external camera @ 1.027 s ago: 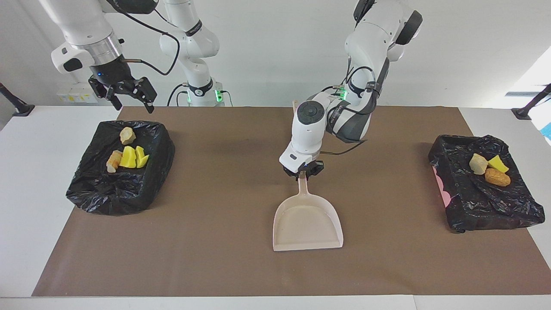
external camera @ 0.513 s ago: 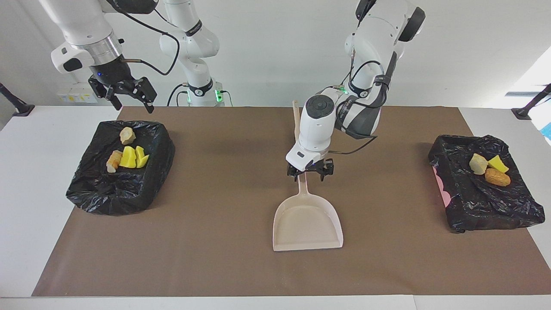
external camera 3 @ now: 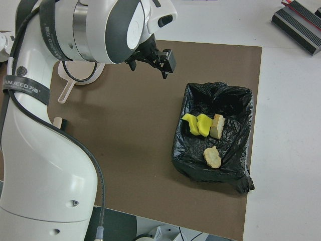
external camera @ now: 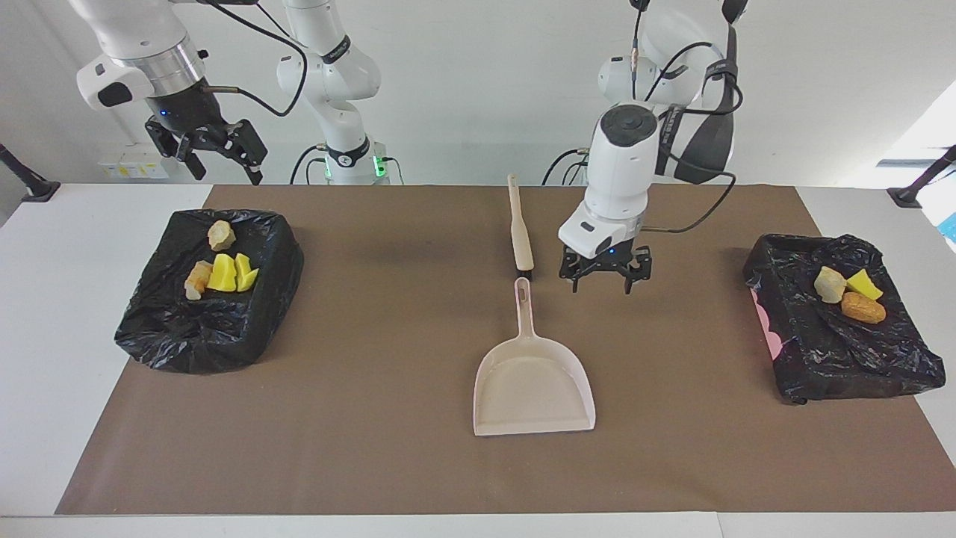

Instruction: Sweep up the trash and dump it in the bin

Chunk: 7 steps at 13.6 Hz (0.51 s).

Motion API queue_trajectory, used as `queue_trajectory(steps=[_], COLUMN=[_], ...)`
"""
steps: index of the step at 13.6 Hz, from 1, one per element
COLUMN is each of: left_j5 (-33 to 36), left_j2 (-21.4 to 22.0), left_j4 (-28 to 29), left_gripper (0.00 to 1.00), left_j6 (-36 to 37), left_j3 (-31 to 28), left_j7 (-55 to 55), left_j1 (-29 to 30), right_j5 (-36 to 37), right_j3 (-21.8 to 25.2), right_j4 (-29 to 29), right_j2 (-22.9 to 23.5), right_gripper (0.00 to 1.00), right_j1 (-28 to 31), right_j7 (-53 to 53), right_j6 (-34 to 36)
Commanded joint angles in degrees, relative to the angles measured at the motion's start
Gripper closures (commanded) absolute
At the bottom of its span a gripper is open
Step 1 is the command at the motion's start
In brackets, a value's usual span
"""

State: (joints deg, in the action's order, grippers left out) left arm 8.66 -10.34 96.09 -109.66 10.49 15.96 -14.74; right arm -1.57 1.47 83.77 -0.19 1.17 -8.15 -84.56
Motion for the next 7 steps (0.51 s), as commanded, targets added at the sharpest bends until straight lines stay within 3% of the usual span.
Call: queue_trajectory(steps=[1, 5, 7], left_j5=[-4.2, -7.9, -8.2], left_j2=[8.5, 13.8, 15.0], left_j4=[3.7, 2.3, 1.4], left_gripper=[0.00, 0.00, 0.00], left_j6=[4.4, 10.5, 12.3], left_j3=[-4.4, -11.3, -11.1], left_j7=[-9.7, -16.9, -18.3], left_j1=[1.6, 1.8, 4.4], right_j5=[-1.2, -1.1, -0.9], right_j3=[-0.2, -0.2, -0.2], right_j4=[-1.5, -0.2, -0.2], right_j2=[1.2, 0.7, 0.7], right_gripper=[0.00, 0.00, 0.00], right_j1=[0.2, 0.2, 0.3], right_j7=[-1.8, -1.8, -1.8], right_j6=[-0.8, -1.6, -1.5])
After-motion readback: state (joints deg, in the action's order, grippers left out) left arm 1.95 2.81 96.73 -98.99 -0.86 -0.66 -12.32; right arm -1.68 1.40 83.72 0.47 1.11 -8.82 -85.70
